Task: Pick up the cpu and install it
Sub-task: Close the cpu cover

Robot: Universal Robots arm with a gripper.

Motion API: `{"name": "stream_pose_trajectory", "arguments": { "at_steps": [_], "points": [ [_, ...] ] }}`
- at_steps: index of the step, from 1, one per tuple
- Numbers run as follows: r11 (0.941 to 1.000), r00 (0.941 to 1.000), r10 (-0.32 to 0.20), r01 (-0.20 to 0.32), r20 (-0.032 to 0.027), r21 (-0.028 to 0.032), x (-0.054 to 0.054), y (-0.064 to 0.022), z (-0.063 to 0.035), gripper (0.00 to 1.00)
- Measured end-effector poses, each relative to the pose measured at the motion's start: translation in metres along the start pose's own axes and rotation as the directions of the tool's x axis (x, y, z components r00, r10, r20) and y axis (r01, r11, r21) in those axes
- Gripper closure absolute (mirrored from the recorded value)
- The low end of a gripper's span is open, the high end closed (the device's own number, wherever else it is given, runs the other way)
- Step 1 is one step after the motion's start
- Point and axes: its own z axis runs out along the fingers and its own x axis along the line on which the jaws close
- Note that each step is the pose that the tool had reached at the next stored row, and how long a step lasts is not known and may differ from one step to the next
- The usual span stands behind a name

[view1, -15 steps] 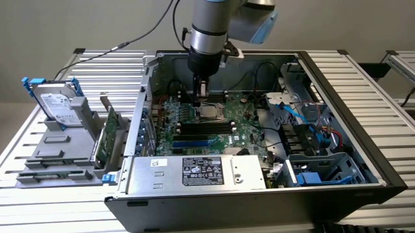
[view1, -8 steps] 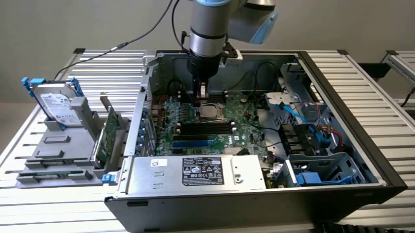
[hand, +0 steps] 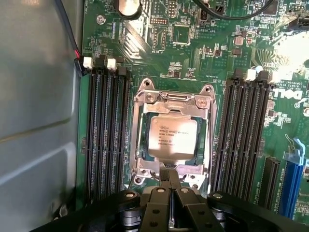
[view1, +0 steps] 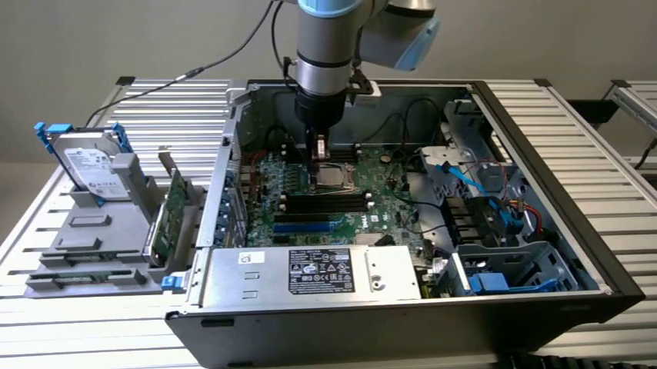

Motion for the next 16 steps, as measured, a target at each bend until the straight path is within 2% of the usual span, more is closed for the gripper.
{"name": "stream_pose_trajectory", "arguments": {
  "at_steps": [8, 16],
  "points": [
    [0.9999, 1.0, -0.004, 0.004, 0.0012, -0.0116, 0.001, -0.004, 0.0124, 0.89],
    [0.9999, 1.0, -0.004, 0.004, 0.0016, -0.0153, 0.001, -0.0042, 0.0147, 0.89]
  ]
}}
